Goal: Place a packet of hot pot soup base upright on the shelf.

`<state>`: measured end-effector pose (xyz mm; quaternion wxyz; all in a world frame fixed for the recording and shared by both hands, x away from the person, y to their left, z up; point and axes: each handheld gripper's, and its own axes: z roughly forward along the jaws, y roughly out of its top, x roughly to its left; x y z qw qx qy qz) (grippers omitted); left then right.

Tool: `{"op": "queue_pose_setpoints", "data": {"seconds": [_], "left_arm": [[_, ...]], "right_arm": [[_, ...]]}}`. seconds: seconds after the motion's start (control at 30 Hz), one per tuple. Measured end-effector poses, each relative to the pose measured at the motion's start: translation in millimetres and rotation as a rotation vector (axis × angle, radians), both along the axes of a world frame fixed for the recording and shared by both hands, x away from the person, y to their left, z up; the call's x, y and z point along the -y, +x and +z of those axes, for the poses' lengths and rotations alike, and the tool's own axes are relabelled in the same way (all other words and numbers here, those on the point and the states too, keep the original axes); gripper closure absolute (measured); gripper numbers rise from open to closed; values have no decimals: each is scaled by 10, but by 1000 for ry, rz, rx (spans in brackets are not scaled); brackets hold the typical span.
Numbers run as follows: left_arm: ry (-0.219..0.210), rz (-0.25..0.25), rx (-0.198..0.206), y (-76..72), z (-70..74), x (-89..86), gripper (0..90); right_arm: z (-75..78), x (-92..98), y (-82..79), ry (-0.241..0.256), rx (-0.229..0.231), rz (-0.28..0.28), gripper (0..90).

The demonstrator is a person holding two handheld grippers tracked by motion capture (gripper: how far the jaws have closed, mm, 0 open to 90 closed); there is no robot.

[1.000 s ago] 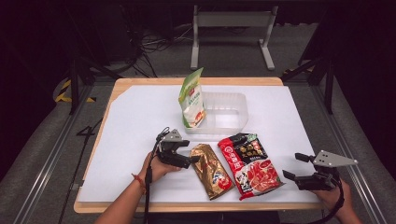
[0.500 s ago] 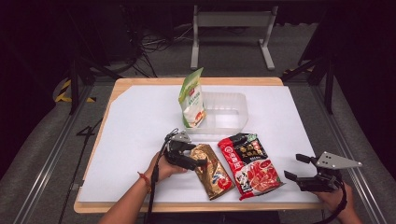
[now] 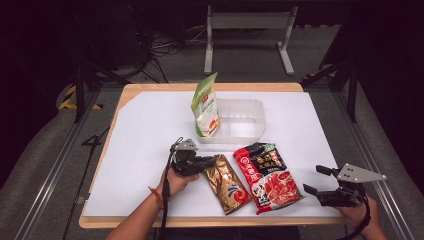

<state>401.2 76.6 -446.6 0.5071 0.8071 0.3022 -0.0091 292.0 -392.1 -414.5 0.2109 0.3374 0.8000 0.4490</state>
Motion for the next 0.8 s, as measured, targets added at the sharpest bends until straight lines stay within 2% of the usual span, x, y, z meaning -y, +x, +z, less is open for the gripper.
{"op": "queue_pose_setpoints", "data": {"seconds": [0.03, 0.07, 0.13, 0.17, 0.2, 0.23, 0.3, 0.37, 0.4, 0.43, 0.5, 0.53, 0.6, 0.63, 0.8], "left_arm": [[-19, 3, -4, -18, 14, -11, 865], [-20, 13, 11, -34, 28, -23, 867], [-52, 27, 8, -48, 51, -56, 870], [-52, 27, 8, -48, 51, -56, 872], [-79, 44, 28, -64, 89, -101, 874], [-99, 55, 28, -79, 112, -126, 874], [-118, 75, 61, -115, 183, -168, 877], [-155, 94, 84, -159, 271, -215, 877], [-155, 94, 84, -159, 271, -215, 878], [-181, 104, 111, -201, 365, -251, 879], [-205, 116, 139, -252, 454, -270, 879], [-205, 116, 139, -252, 454, -270, 880], [-224, 132, 163, -284, 547, -279, 881], [-238, 132, 149, -288, 566, -287, 881], [-257, 153, 162, -322, 631, -321, 882]], "right_arm": [[6, 23, -3, 13, 6, -9, 185], [9, 44, -1, 26, 5, -13, 185], [12, 72, 3, 35, 6, -29, 185], [12, 72, 3, 35, 6, -29, 185], [12, 83, 12, 45, 7, -32, 185], [11, 82, 13, 44, 6, -32, 184], [12, 73, 5, 35, 11, -27, 185], [11, 68, 4, 32, 12, -28, 186], [11, 68, 4, 32, 12, -28, 186], [13, 66, 6, 36, 11, -25, 186], [11, 60, 11, 34, 10, -23, 186], [11, 60, 11, 34, 10, -23, 186], [6, 55, 21, 32, 6, -23, 186], [3, 52, 23, 31, 4, -21, 186], [-8, 48, 21, 24, -1, -20, 186]]}}
